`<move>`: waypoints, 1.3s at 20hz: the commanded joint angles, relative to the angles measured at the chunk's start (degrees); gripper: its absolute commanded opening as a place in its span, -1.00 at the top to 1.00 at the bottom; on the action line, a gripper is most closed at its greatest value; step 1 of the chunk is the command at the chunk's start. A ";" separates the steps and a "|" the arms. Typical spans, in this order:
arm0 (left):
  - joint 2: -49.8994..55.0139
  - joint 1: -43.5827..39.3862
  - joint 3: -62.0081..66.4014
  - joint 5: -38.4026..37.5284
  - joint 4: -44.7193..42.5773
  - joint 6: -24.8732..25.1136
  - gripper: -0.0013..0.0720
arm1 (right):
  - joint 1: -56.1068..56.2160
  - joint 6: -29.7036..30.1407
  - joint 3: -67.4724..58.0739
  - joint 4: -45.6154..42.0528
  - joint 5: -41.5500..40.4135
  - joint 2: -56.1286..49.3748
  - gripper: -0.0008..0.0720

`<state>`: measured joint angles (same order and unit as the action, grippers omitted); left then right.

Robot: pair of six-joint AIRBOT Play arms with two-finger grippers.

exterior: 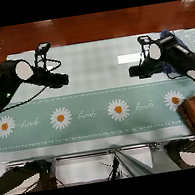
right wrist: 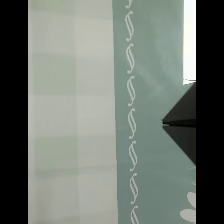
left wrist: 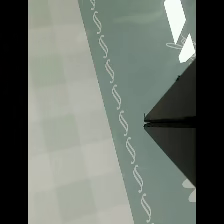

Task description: Fold the shirts.

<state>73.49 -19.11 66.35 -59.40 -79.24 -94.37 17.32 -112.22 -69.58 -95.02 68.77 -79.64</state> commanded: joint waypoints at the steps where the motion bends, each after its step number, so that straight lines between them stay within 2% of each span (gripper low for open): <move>1: 0.04 0.07 -0.02 0.02 0.00 0.00 0.92 | 0.02 -0.02 0.02 0.02 0.00 -0.02 0.92; 15: 0.04 0.04 -0.02 0.02 0.00 0.00 0.92 | 0.04 -0.04 0.02 0.15 -0.44 -0.02 0.92; 19: 0.09 0.04 -0.02 1.20 0.00 0.00 0.92 | -0.02 0.15 0.02 -2.62 -7.39 -0.02 0.92; 21: 0.31 0.20 -0.02 3.82 -0.33 0.02 0.92 | -0.02 0.17 0.02 -9.88 -13.09 -0.02 0.86; 22: 0.63 0.37 0.00 5.55 -1.27 0.04 0.81 | -0.15 0.04 0.02 -15.67 -15.91 -0.02 0.24; 23: 0.94 0.55 0.00 6.47 -2.99 0.04 0.19 | -0.52 0.07 0.02 -21.31 -19.02 -0.02 -0.77; 24: 1.20 0.66 0.00 6.47 -6.10 -0.17 -0.93 | -1.44 -0.11 0.02 -25.90 -21.51 -0.02 -0.77; 26: 1.31 1.31 0.00 5.81 -12.68 -0.24 -0.95 | -5.84 -3.13 -0.11 -32.15 -25.57 -0.33 -0.76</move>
<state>74.46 -18.41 66.35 -54.48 -84.36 -94.45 14.90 -112.68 -69.60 -114.72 51.13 -79.72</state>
